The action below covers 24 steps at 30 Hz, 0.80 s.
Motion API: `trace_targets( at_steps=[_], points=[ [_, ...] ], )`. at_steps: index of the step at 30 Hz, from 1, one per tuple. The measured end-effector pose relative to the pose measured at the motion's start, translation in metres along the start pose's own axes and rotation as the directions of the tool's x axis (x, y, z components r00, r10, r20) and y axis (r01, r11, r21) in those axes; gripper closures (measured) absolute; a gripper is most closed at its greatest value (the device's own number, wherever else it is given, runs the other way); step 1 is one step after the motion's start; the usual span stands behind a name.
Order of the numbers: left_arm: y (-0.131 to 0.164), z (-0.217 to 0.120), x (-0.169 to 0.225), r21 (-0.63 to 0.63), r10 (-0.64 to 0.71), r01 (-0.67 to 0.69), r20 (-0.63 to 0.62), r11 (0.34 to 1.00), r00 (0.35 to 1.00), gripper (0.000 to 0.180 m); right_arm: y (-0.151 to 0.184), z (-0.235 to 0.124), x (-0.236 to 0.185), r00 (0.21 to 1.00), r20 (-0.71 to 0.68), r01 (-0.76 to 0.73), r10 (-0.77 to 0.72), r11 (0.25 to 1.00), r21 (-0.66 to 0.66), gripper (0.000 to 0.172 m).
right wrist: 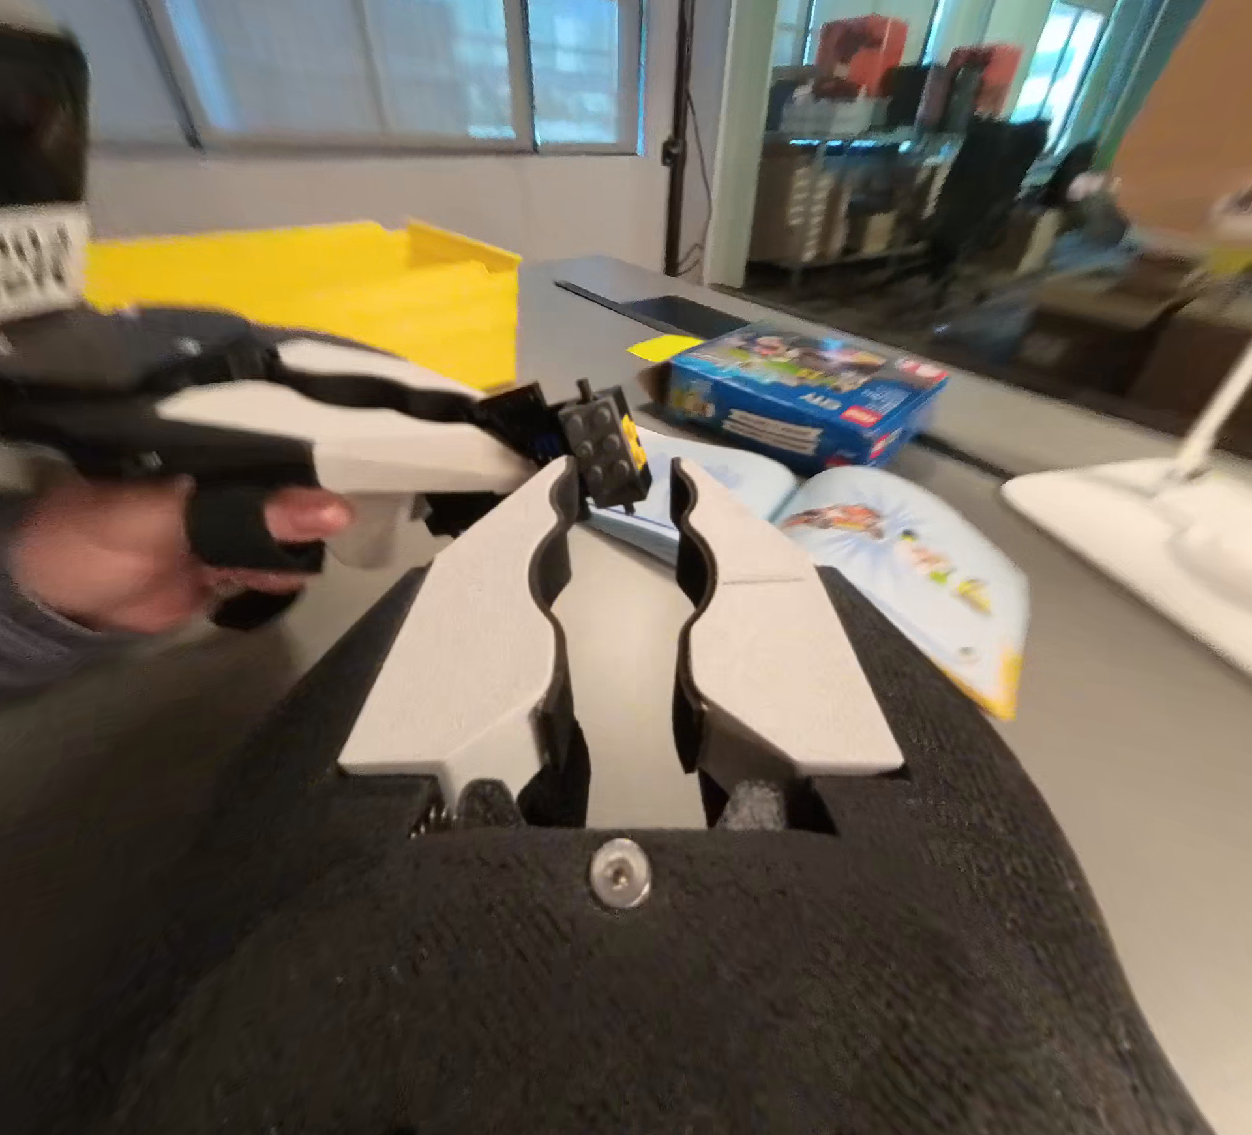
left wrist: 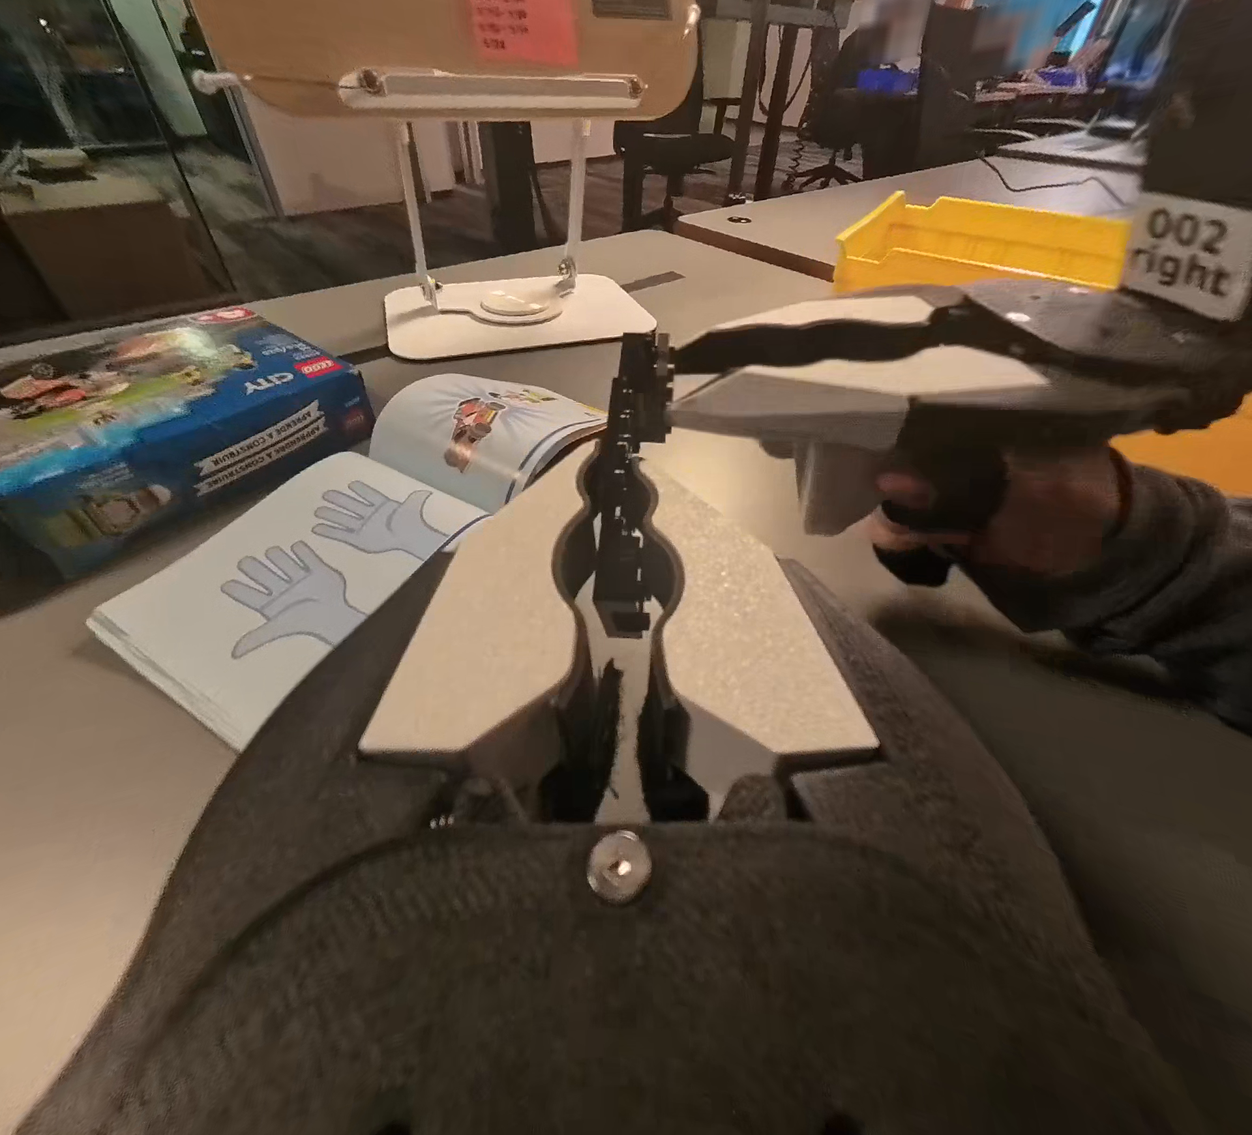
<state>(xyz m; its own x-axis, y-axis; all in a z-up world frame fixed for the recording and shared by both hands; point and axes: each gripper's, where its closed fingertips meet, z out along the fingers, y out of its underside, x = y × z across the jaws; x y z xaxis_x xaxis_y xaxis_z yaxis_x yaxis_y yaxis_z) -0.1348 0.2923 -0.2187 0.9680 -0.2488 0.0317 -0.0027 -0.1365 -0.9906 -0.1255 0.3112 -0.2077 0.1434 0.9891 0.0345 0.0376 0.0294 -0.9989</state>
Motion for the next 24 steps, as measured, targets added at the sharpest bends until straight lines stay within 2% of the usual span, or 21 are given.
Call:
trace_targets(
  at_steps=[2, 4, 7, 11, 15, 18, 24],
  points=[
    [0.002, 0.0, 0.002, -0.014, -0.029, 0.029, -0.026, 0.999, 0.999, 0.177, -0.002, -0.001, -0.004, 0.993, -0.021, 0.119, -0.119, 0.993, 0.001, 0.15],
    [0.007, 0.003, 0.007, -0.041, -0.042, 0.04, -0.048, 0.998, 0.998, 0.177, -0.003, 0.0, -0.009, 0.987, -0.023, 0.157, -0.157, 0.988, 0.002, 0.149],
    [0.01, 0.005, 0.01, -0.061, -0.045, 0.042, -0.052, 0.997, 0.998, 0.177, 0.003, 0.001, -0.005, 0.966, -0.079, 0.244, -0.248, 0.968, -0.062, 0.151],
    [0.012, 0.005, 0.006, -0.071, -0.15, 0.144, -0.074, 0.987, 0.986, 0.177, 0.004, 0.003, -0.006, 0.904, -0.154, 0.381, -0.399, 0.915, -0.131, 0.151],
    [0.013, 0.005, 0.006, -0.075, -0.134, 0.129, -0.078, 0.989, 0.988, 0.178, 0.01, 0.004, -0.006, 0.963, -0.102, 0.235, -0.251, 0.96, -0.152, 0.153],
    [0.009, 0.002, 0.008, -0.065, -0.104, 0.096, -0.135, 0.993, 0.985, 0.177, 0.007, 0.0, -0.008, 0.98, -0.041, 0.187, -0.196, 0.97, -0.153, 0.157],
    [0.008, -0.006, 0.008, -0.09, 0.051, -0.068, -0.181, 0.994, 0.982, 0.177, 0.006, -0.007, -0.016, 0.991, 0.1, 0.097, -0.086, 0.989, -0.112, 0.158]
  ],
)
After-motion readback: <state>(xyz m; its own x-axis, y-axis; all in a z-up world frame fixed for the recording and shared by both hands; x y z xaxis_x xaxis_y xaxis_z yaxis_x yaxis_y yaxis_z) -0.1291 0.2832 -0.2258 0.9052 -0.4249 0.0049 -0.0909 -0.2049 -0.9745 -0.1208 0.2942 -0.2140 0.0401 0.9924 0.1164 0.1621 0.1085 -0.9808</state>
